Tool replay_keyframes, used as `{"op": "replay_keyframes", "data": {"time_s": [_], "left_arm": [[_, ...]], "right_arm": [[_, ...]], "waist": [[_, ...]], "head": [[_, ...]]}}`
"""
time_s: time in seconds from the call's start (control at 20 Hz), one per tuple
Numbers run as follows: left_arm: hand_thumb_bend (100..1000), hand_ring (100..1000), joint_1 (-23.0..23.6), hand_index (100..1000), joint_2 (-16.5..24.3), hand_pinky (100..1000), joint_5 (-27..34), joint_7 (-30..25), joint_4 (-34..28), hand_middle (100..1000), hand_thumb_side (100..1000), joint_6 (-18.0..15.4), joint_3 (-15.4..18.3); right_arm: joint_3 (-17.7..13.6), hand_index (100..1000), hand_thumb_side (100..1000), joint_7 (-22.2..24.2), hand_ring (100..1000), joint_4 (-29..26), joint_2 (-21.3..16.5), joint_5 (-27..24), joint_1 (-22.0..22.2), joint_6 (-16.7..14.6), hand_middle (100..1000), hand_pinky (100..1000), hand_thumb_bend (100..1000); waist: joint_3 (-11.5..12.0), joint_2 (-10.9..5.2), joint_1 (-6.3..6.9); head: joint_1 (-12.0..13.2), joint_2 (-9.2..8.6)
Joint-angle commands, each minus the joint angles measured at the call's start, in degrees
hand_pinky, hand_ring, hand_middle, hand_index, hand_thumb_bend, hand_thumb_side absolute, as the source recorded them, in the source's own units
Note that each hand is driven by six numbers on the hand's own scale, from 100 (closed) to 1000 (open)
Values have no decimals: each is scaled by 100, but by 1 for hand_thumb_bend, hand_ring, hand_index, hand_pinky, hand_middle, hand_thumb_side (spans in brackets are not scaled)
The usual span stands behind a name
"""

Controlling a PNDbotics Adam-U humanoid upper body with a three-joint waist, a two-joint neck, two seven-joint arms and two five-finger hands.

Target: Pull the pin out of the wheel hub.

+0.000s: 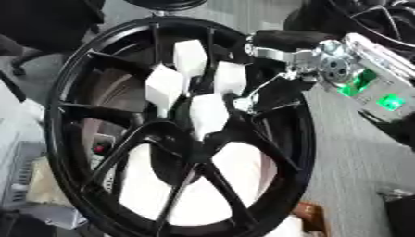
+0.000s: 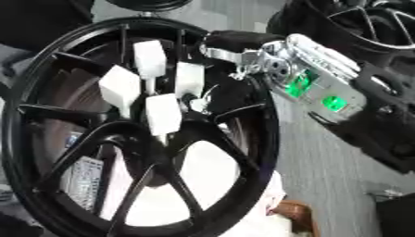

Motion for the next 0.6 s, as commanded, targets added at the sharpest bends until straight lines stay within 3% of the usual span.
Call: {"op": "replay_keyframes", "data": {"time_s": [0.05, 0.35, 0.6], "left_arm": [[100, 654, -90, 708, 3, 724, -27, -33, -96, 570, 594, -8, -9], [100, 655, -93, 707, 1, 724, -28, -45, -96, 570, 594, -9, -8], [100, 656, -80, 707, 4, 724, -30, -43, -96, 571, 594, -4, 1]], "right_arm": [[-115, 714, 358, -207, 770, -37, -111, -152, -65, 30, 557, 843, 100], [-103, 620, 117, -377, 722, -37, -127, -219, -62, -51, 476, 811, 100], [-160, 554, 100, -494, 691, -37, -148, -469, -149, -87, 430, 795, 100]], "waist": [[-7, -86, 60], [-8, -85, 58], [-35, -97, 65]], "head": [[4, -46], [4, -33], [-3, -33]]}}
